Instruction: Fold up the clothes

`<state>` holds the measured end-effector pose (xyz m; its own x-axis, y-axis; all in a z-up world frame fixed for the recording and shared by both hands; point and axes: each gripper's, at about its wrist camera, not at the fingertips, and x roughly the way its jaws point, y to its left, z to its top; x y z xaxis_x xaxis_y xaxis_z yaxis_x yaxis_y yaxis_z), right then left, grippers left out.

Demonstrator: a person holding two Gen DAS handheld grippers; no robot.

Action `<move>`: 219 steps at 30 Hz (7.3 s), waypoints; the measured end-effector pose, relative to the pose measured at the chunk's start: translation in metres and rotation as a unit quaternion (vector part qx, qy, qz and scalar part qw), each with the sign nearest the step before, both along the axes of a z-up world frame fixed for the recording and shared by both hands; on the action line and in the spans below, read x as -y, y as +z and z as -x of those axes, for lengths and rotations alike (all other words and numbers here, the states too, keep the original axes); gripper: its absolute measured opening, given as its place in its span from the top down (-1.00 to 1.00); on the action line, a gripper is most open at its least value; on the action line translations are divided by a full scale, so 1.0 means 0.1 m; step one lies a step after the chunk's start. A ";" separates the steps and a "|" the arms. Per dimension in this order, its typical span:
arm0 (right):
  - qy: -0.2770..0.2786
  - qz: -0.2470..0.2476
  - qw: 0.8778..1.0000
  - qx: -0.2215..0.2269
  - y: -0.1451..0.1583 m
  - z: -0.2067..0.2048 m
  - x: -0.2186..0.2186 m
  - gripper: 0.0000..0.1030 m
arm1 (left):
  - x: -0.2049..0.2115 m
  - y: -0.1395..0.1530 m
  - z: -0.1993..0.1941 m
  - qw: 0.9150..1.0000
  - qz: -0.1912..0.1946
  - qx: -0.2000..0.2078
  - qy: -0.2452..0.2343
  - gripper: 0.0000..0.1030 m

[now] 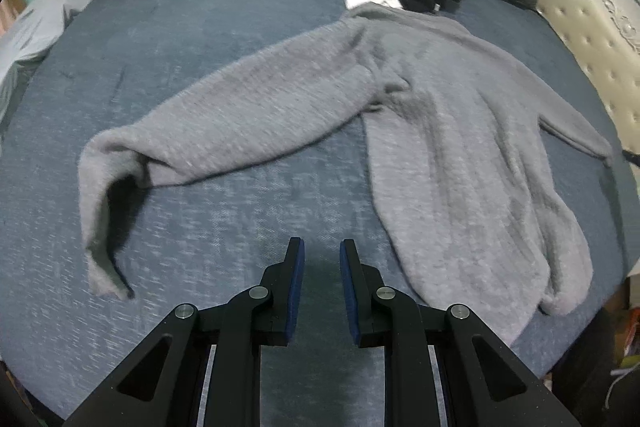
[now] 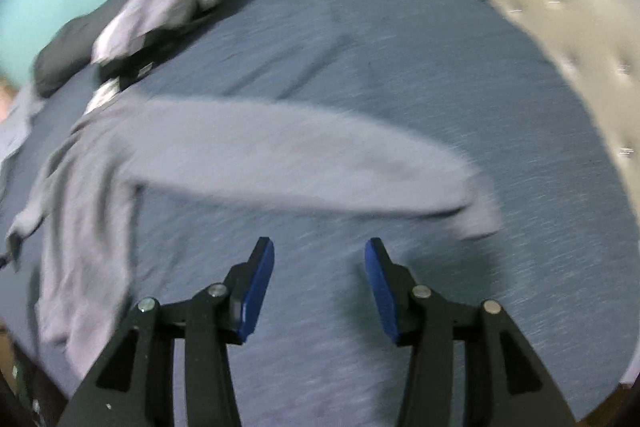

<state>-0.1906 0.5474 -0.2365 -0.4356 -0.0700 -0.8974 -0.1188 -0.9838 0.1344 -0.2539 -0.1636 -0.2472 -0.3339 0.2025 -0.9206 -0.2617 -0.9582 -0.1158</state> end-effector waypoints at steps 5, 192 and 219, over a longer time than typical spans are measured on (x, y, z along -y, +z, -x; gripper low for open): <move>0.087 0.037 0.995 0.033 -0.19 -0.14 0.78 0.07 | -0.13 -0.04 -0.19 1.000 -0.015 0.008 -0.016 0.61; 0.162 0.196 0.965 0.069 -0.41 -1.53 1.90 0.92 | 0.13 -0.12 -1.77 0.993 -0.083 0.034 -0.079 0.89; 0.138 0.113 0.977 0.118 -1.04 -1.43 1.81 0.45 | 0.18 -0.94 -1.62 0.991 -0.083 0.102 -0.032 0.30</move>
<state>-0.0476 0.3663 -0.3405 -0.1551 -0.3629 -0.9188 0.0923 -0.9313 0.3522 -0.0922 -0.1818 -0.3412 -0.1261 0.3707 -0.9201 -0.2764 -0.9040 -0.3263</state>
